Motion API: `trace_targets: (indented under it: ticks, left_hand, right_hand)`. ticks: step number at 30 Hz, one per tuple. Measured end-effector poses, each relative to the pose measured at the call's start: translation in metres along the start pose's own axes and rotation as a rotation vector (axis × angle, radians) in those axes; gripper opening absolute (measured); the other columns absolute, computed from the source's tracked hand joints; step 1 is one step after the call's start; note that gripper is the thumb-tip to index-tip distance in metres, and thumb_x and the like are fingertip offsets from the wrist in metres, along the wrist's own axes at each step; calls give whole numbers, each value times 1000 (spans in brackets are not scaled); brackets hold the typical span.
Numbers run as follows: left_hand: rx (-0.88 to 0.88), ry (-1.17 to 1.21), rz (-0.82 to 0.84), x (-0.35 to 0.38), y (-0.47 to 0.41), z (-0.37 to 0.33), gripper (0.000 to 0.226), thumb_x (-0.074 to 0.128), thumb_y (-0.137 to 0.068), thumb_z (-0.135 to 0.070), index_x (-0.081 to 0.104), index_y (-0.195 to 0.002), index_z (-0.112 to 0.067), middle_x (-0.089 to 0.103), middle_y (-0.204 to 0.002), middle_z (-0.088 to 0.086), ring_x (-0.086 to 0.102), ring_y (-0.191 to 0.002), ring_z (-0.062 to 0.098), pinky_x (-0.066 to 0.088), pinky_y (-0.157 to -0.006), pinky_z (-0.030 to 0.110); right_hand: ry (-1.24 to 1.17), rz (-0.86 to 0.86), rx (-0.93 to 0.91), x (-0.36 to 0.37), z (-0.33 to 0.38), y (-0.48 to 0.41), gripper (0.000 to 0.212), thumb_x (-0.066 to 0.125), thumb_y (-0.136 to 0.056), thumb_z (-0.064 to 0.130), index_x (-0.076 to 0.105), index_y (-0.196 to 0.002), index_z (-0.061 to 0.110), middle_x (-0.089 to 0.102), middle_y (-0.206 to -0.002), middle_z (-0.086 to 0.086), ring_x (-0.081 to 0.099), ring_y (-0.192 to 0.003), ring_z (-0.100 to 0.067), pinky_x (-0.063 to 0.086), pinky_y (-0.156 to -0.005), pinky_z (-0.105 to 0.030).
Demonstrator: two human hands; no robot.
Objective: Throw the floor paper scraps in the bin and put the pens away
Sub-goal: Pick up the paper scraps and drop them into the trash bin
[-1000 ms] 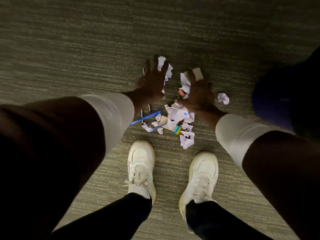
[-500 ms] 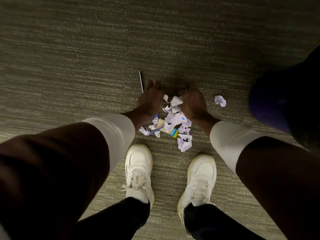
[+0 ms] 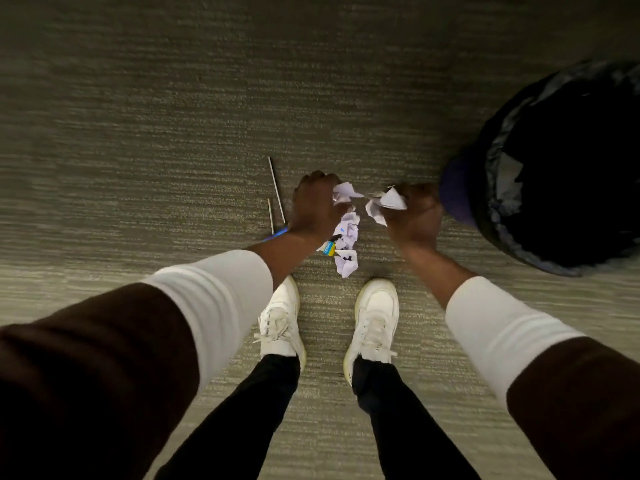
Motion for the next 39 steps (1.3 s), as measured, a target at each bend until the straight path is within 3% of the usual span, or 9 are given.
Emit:
trace_targets:
  ticks: [6, 10, 19, 22, 25, 28, 33, 37, 39]
  left_hand:
    - [-16, 191, -44, -32, 16, -107, 29, 85, -74, -29, 74, -94, -12, 77, -97, 10, 71, -89, 30, 48, -73, 30]
    - [13, 285, -24, -33, 24, -169, 31, 86, -75, -31, 73, -95, -11, 77, -96, 8, 72, -86, 25, 51, -70, 30]
    - [47, 323, 147, 5, 30, -263, 27, 79, -86, -26, 75, -107, -8, 78, -108, 10, 70, -90, 20, 37, -56, 9]
    - [60, 247, 218, 24, 25, -279, 40, 75, -91, -37, 71, -117, -7, 74, -120, 12, 70, -109, 27, 48, -78, 27]
    - [120, 241, 308, 35, 27, -292, 42, 69, -96, -25, 63, -135, -11, 67, -136, 9, 62, -126, 26, 47, -98, 27]
    - [182, 205, 321, 37, 30, -292, 33, 66, -95, -19, 66, -127, -9, 69, -130, 11, 63, -122, 28, 48, -93, 27]
    - [130, 110, 303, 35, 26, -256, 20, 65, -90, -24, 75, -101, -11, 77, -106, 10, 73, -99, 30, 58, -83, 31]
    - [75, 135, 192, 17, 12, -207, 11, 64, -87, -29, 75, -87, -26, 79, -91, -3, 75, -82, 21, 63, -78, 36]
    - [36, 112, 161, 6, 5, -176, 9, 66, -84, -32, 74, -85, -27, 80, -90, -6, 75, -84, 18, 62, -78, 35]
  right_hand:
    - [-134, -121, 53, -106, 19, 13, 19, 88, -71, 14, 78, -86, 11, 70, -88, -8, 63, -78, -21, 42, -67, -25]
    - [-127, -208, 166, -159, -5, 8, 25, 85, -68, 33, 77, -84, 15, 76, -87, -11, 72, -81, -28, 57, -68, -39]
    - [-157, -318, 509, -226, -70, -3, 28, 78, -85, 24, 79, -110, 12, 79, -110, -13, 74, -103, -29, 60, -84, -41]
    - [-131, -265, 578, -233, -87, -16, 32, 74, -88, 30, 75, -116, 12, 76, -118, -13, 71, -110, -31, 51, -80, -31]
    - [-150, -218, 671, -233, -102, -25, 44, 77, -80, 37, 71, -117, 15, 75, -116, -9, 72, -102, -28, 52, -78, -29]
    - [-161, -256, 731, -235, -110, -28, 53, 79, -65, 47, 72, -113, 26, 77, -113, -3, 74, -102, -28, 63, -88, -43]
    - [-132, -216, 559, -226, -99, -18, 17, 70, -75, 31, 75, -90, 28, 81, -97, -2, 77, -96, -25, 64, -88, -45]
    - [-199, -150, 337, -200, -69, -8, 17, 58, -78, 25, 74, -83, 30, 79, -87, 6, 77, -81, -15, 65, -79, -40]
    - [-249, -92, 224, -183, -44, 1, 21, 57, -77, 26, 76, -84, 26, 78, -86, 9, 74, -79, -8, 61, -78, -25]
Point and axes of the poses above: each hand's wrist, its own y-axis away from the middle knuckle, its own x-axis out of the palm, z = x × y, the point moved 6 cm from there along -y, towards the middle knuckle
